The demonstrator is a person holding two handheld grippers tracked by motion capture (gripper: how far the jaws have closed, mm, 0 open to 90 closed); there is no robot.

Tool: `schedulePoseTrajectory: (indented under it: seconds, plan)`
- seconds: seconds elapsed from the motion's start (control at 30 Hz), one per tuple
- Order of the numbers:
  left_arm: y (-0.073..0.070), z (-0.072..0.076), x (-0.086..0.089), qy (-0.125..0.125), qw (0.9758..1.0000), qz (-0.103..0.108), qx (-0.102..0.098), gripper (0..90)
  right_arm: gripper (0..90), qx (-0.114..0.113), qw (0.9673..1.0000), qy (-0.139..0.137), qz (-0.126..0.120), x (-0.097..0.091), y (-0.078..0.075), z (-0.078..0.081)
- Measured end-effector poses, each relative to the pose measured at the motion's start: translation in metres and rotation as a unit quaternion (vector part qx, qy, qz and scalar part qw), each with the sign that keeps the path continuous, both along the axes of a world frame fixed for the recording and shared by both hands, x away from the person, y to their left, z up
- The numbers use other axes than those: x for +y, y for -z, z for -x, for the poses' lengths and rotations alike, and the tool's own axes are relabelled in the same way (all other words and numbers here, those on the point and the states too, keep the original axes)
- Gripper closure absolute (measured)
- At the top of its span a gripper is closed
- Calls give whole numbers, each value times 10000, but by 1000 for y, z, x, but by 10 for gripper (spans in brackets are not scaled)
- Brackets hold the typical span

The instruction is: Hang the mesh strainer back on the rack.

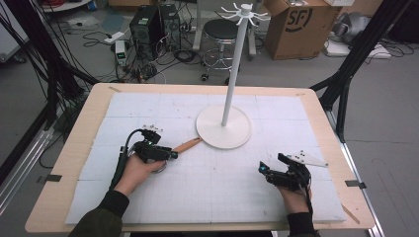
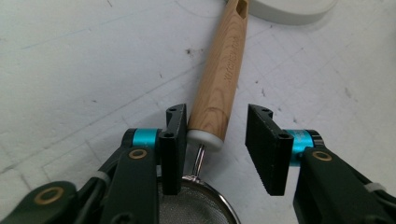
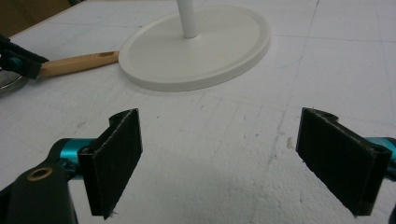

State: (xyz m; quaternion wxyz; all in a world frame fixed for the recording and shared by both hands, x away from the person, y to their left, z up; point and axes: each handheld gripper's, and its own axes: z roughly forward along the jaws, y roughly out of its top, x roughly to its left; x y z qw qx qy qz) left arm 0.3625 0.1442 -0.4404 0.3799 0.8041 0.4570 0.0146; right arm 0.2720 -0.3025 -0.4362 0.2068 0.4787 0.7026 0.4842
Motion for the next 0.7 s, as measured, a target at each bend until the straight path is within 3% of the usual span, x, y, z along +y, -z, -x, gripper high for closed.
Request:
schedulePoseTrajectory:
  seconds: [0.1,0.23,0.43,0.7]
  plan:
    - [0,0,1,61,10000,-60,-2,679,137,11,10000,-9,-4,0,0,0]
    - [-5,3,-8,258,9981,-519,-193,682,137,16,10000,-9,-1,0,0,0]
    - [-4,2,-6,330,9981,-480,-179,685,137,29,10000,-8,-3,1,0,0]
    - [-5,5,-12,456,9951,-783,-405,687,138,41,10000,-30,6,2,1,-1]
